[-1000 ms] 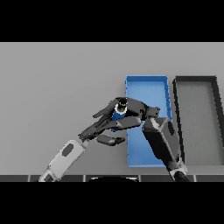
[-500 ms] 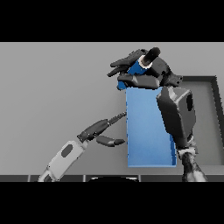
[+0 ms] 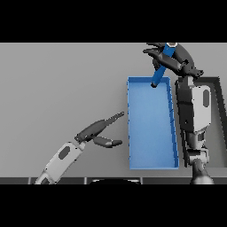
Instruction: Pick up the blue pipe and place it into the blue bin.
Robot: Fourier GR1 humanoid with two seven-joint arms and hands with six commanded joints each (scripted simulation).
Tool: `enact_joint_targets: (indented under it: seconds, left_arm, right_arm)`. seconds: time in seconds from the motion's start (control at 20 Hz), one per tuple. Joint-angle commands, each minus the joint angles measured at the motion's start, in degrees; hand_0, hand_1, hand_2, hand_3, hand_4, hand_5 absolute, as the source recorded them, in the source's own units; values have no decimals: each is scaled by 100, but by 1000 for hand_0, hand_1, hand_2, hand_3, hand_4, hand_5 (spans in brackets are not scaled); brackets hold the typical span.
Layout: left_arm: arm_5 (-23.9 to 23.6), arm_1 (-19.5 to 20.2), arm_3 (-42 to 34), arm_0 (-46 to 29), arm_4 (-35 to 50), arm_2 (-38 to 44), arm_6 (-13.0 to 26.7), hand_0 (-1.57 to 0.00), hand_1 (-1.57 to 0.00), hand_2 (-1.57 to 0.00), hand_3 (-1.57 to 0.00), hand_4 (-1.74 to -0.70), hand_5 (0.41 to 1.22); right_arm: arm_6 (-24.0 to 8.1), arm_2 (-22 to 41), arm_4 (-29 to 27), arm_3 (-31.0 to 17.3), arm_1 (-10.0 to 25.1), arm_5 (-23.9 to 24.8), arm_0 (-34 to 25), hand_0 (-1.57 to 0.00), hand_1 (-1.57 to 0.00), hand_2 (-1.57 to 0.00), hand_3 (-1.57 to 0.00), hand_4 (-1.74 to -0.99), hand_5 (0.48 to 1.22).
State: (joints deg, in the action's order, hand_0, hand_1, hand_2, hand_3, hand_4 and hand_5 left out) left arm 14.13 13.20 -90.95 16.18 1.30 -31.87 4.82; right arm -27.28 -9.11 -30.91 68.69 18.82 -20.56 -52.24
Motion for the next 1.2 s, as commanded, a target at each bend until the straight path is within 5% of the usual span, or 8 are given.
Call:
enact_joint_targets:
  seconds: [0.0, 0.35, 0.45, 0.5, 0.65, 0.75, 1.0, 1.15]
  left_arm:
    - [22, 5, 25, 18, 43, 30, 29, 1, 1, 1, 1, -828, 462]
    - [36, -45, 7, -12, 9, -47, 51, 1, 1, 1, 1, -829, 470]
    - [-6, -91, -64, -27, -5, -85, 119, 1, 1, 1, 1, -826, 470]
    - [20, -42, -113, -85, 26, -83, 104, 1, 1, 1, 1, -827, 471]
    - [22, 3, -99, -68, 31, -48, 163, 1, 1, 1, 1, -826, 475]
    - [-19, -87, -46, -28, -16, -81, 171, 1, 1, 1, 1, -827, 474]
    - [-42, -105, -86, -17, -19, -89, 234, 1, 1, 1, 1, -828, 476]
    - [-10, -38, -154, -48, 36, -61, 187, 1, 1, 1, 1, -829, 477]
  right_arm:
    - [-62, -66, 38, -59, 42, -10, 109, -1571, -1571, -1571, -1571, -1499, 1221]
    - [-766, 27, 717, 163, -160, 619, 1425, -1571, -1571, -1571, -1571, -1499, 1221]
    - [-766, 321, 743, 121, -23, 733, 1685, -1571, -1571, -1571, -1080, -1586, 1221]
    - [-766, 504, 722, 98, 78, 721, 1840, -1571, -1571, -1571, -1178, -1569, 1221]
    - [-766, 1151, 572, 60, 356, 891, 2165, -1571, -1571, -1571, -693, -1653, 1205]
    - [-766, 1843, 221, -224, 637, 1385, 2160, -1571, -1571, -1571, -1009, -1583, 1199]
    - [-765, 3637, -1791, -830, 1432, 2127, 1721, -599, -566, -545, -330, -1302, 1182]
    - [-745, 4089, -1496, -305, 1844, 1681, 1691, -306, -289, -279, -169, -1215, 1044]
